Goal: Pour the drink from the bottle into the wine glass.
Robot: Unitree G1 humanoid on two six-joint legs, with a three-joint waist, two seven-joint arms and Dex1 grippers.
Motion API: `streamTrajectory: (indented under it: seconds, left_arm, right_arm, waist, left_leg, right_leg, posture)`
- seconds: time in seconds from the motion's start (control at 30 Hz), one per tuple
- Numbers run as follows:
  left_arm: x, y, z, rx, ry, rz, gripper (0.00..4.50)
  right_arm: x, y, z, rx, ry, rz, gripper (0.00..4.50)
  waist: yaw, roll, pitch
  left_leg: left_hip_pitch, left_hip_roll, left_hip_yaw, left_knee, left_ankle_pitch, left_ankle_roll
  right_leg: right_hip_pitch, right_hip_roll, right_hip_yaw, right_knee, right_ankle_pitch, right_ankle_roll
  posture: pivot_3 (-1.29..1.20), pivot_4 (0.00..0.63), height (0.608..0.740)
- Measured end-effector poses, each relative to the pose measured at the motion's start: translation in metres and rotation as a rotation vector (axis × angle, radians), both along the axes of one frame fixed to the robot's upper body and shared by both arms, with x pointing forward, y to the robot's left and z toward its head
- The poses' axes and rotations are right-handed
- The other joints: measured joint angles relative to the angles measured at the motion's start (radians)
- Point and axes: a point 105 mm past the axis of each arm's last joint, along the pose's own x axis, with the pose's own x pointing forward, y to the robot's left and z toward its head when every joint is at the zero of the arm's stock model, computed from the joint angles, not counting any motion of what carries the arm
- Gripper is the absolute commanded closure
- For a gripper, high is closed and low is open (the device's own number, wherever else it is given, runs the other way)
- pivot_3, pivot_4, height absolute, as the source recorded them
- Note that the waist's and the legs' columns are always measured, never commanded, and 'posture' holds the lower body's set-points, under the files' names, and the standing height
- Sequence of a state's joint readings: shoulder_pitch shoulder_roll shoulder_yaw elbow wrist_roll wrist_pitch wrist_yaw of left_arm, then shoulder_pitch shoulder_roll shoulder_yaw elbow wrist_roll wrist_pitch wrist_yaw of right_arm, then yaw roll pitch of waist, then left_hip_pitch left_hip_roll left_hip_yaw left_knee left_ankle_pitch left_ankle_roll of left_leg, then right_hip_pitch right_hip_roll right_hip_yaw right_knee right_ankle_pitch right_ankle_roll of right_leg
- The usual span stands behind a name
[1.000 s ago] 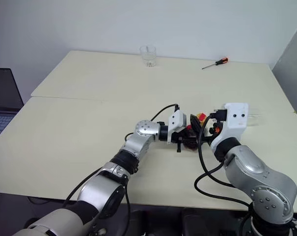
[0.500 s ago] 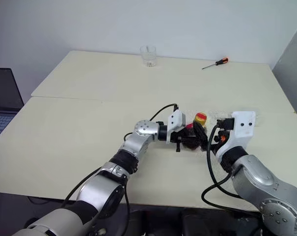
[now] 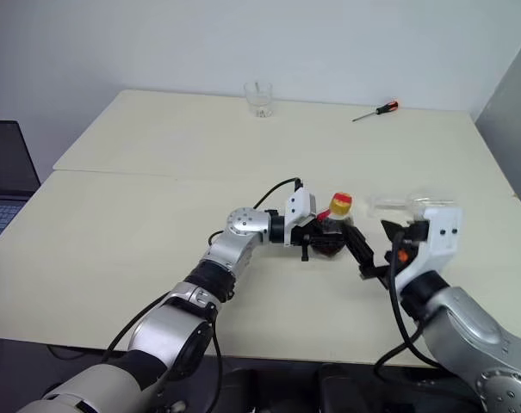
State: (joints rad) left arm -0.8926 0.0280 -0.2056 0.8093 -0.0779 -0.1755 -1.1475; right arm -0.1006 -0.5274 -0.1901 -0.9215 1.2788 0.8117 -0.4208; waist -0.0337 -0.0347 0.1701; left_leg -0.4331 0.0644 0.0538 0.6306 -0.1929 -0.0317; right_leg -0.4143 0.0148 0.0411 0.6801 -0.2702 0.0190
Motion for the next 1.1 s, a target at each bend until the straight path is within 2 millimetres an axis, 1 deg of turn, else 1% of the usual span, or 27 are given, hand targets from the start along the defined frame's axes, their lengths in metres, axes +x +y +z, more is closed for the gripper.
streamTrajectory:
  seconds: [0.1, 0.27, 0.4, 0.53, 0.7, 1.0, 1.1]
  left_arm:
    - [0.000, 0.000, 0.000, 0.000, 0.000, 0.001, 3.65]
    - [0.002, 0.003, 0.000, 0.001, -0.003, 0.010, 3.65]
    - [0.001, 0.003, 0.001, 0.000, -0.006, 0.009, 3.65]
    - [0.001, 0.003, 0.001, -0.001, -0.007, 0.008, 3.65]
    - [0.001, 0.003, 0.001, -0.001, -0.008, 0.008, 3.65]
    - [0.000, 0.003, 0.000, -0.004, -0.006, 0.007, 3.65]
    - [0.000, 0.004, 0.000, -0.004, -0.006, 0.007, 3.65]
  right_arm:
    - [0.003, 0.008, 0.002, -0.005, -0.002, 0.000, 0.00]
    - [0.006, 0.013, 0.004, -0.011, -0.003, -0.009, 0.00]
    - [0.016, 0.009, 0.007, -0.024, -0.014, -0.042, 0.00]
    - [0.025, 0.012, 0.002, -0.010, 0.011, -0.060, 0.00]
    - [0.030, 0.014, 0.005, 0.005, -0.002, -0.077, 0.00]
    - [0.036, 0.013, 0.002, -0.024, 0.006, -0.096, 0.00]
    - [0.040, 0.017, 0.002, -0.025, 0.010, -0.085, 0.00]
  waist:
    - [0.002, 0.000, 0.000]
    - [0.003, 0.000, 0.000]
    - [0.004, 0.000, 0.000]
    - [0.003, 0.000, 0.000]
    - [0.003, 0.000, 0.000]
    - [0.003, 0.000, 0.000]
    - [0.003, 0.000, 0.000]
  left_leg:
    - [-0.001, 0.000, 0.000, 0.000, 0.000, 0.000]
    - [-0.001, 0.000, 0.001, 0.000, 0.000, 0.000]
    - [-0.001, 0.000, 0.001, 0.000, 0.000, 0.000]
    - [-0.001, 0.000, 0.000, 0.000, 0.000, 0.000]
    - [-0.001, 0.000, 0.001, 0.000, 0.000, 0.000]
    - [-0.001, 0.000, 0.000, 0.000, 0.000, 0.000]
    - [-0.001, 0.000, 0.001, 0.000, 0.000, 0.000]
  right_leg:
    - [0.000, 0.000, 0.000, -0.001, 0.000, 0.000]
    - [0.000, -0.001, 0.000, -0.001, 0.000, 0.000]
    - [0.000, -0.001, 0.000, 0.000, 0.000, 0.000]
    - [0.000, 0.000, 0.000, 0.000, 0.000, 0.000]
    - [0.000, -0.001, 0.000, 0.000, 0.000, 0.000]
    - [0.000, -0.001, 0.000, 0.000, 0.000, 0.000]
    - [0.000, -0.001, 0.000, 0.000, 0.000, 0.000]
  posture:
    - [0.00, 0.150, 0.740]
    - [0.00, 0.150, 0.740]
    - [0.00, 0.150, 0.740]
    - [0.00, 0.150, 0.740]
    - [0.00, 0.150, 0.740]
    - [0.00, 0.150, 0.740]
    - [0.00, 0.150, 0.740]
